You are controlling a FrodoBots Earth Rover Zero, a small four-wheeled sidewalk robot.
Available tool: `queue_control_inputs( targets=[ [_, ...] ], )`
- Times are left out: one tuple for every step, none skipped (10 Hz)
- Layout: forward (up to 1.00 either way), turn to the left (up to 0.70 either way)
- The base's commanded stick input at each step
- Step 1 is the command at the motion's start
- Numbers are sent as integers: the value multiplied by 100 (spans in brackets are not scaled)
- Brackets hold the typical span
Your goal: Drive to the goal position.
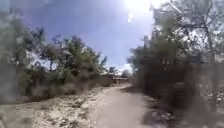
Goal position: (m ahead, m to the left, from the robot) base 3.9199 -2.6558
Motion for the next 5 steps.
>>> queue_control_inputs(
  targets=[
    [70, 0],
    [70, 0],
    [70, 0],
    [70, 0],
    [70, 0]
  ],
)
